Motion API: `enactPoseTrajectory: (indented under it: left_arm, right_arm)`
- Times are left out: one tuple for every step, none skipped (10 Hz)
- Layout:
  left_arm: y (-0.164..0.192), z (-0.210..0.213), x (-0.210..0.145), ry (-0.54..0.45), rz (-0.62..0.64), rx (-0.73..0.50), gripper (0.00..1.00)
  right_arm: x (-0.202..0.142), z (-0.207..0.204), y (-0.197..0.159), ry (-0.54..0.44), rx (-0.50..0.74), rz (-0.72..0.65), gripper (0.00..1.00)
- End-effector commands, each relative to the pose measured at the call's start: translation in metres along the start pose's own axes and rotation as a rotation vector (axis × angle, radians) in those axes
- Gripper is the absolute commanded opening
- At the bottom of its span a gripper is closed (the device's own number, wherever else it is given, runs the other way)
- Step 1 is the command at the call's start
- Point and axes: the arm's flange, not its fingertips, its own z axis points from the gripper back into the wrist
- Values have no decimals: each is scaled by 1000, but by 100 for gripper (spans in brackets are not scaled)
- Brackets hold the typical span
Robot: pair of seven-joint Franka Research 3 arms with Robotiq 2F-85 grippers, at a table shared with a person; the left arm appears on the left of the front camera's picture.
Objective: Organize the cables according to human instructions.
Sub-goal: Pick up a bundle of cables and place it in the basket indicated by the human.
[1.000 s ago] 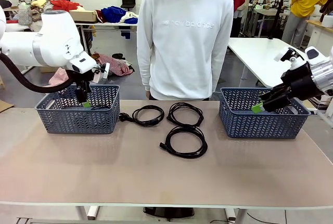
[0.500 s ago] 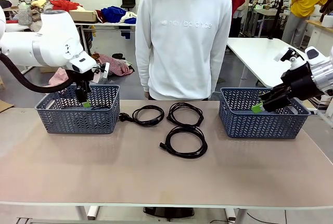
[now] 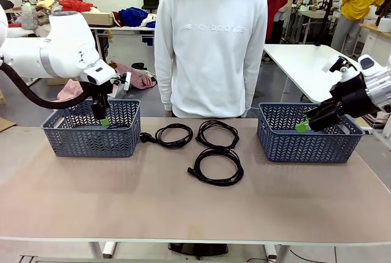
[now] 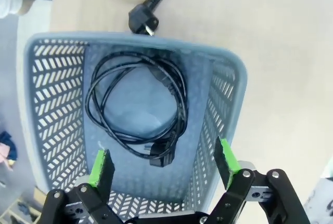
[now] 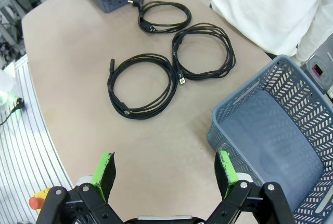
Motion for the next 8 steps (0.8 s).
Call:
enactPoseTrajectory:
  left_arm:
    - [-23,15,11,-90,65,14,100]
    - [-37,20,20,-125,56,9,100]
    - [-48,20,28,-156,56,-28,100]
    - [-61,20,34,-182,63,-63,100]
    - [-75,21,40,-227,62,-102,100]
    - [-92,24,46,-280,49,-120,100]
    - [-106,27,50,-310,41,-117,100]
    - [-118,27,53,-350,25,-134,100]
  right_arm:
    - [0,-1,-5,-28,16,20,100]
    - [0,-1,-5,-28,16,20,100]
    - [0,-1,-5,-28,16,20,100]
    - [0,-1,-5,-28,16,20,100]
    - [0,-1,-5,-28,16,20,100]
    - [0,-1,-5,-28,16,20,100]
    - [0,-1,-5,-28,16,20,100]
    - [0,-1,-5,-28,16,20,100]
